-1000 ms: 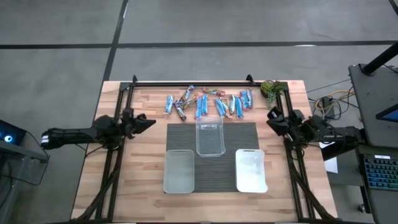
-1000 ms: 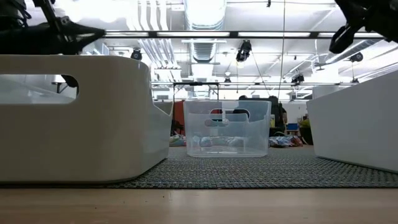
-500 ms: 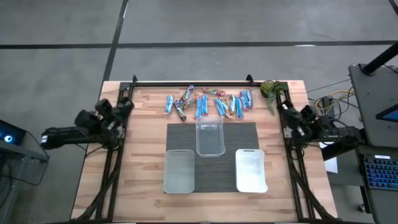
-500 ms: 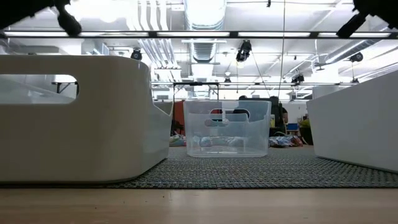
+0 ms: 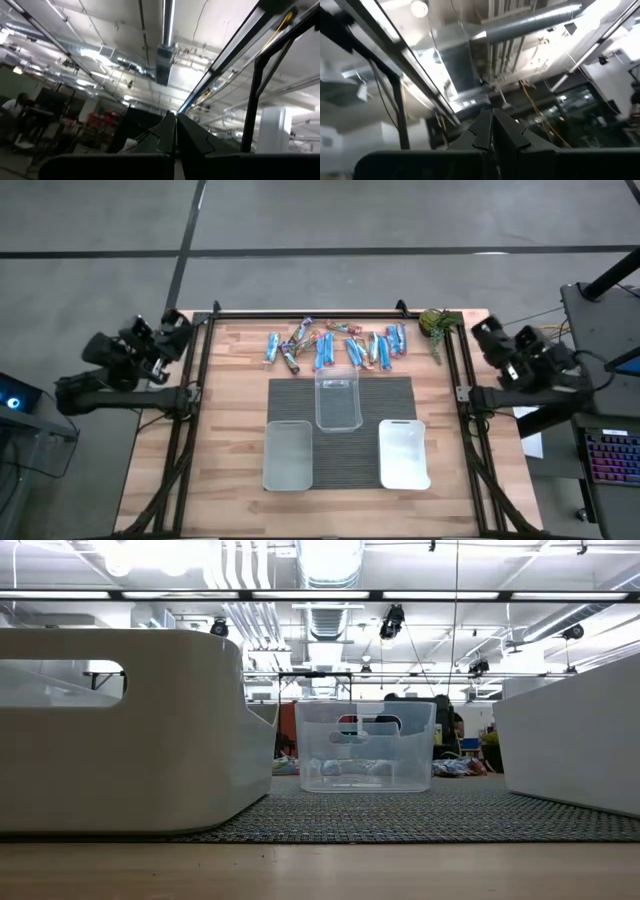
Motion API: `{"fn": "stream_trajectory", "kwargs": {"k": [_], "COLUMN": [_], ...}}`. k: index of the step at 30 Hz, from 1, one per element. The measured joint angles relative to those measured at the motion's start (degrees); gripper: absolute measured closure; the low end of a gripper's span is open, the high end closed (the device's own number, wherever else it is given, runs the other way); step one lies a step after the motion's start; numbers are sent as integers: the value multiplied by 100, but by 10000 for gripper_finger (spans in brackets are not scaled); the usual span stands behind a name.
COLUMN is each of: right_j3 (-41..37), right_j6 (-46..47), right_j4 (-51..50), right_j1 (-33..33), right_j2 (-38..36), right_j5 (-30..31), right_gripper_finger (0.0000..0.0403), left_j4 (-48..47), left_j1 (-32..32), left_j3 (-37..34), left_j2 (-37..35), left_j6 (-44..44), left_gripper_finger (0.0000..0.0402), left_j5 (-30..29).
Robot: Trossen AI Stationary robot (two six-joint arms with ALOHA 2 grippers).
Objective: Pick and place Granola Bars by type
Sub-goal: Put the red granola bar into the gray bin
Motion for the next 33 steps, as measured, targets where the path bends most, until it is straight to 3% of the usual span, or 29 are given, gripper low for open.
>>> {"fn": "stream_trajectory", "kwargs": {"k": [9, 18, 22, 33], "right_j3": [2248, 4279, 5076, 6214], "right_j6": [-449, -749, -858, -825], "right_j4": [-1669, -3324, -4035, -5142], "right_j1": [2, 2, 2, 2], "right_j2": [1431, 2764, 3215, 3880], "right_j5": [-11, -9, 2, 116], "right_gripper_finger": [394, 394, 394, 394], "left_j4": [-1459, -2312, -3014, -4003], "left_j1": [0, 0, 0, 0], "left_j3": [1903, 3299, 3870, 4813], "left_j2": [995, 1675, 1956, 2704], "left_j6": [544, 843, 949, 1457], "left_gripper_finger": [401, 401, 401, 401], "left_j5": [0, -50, -339, -490]}}
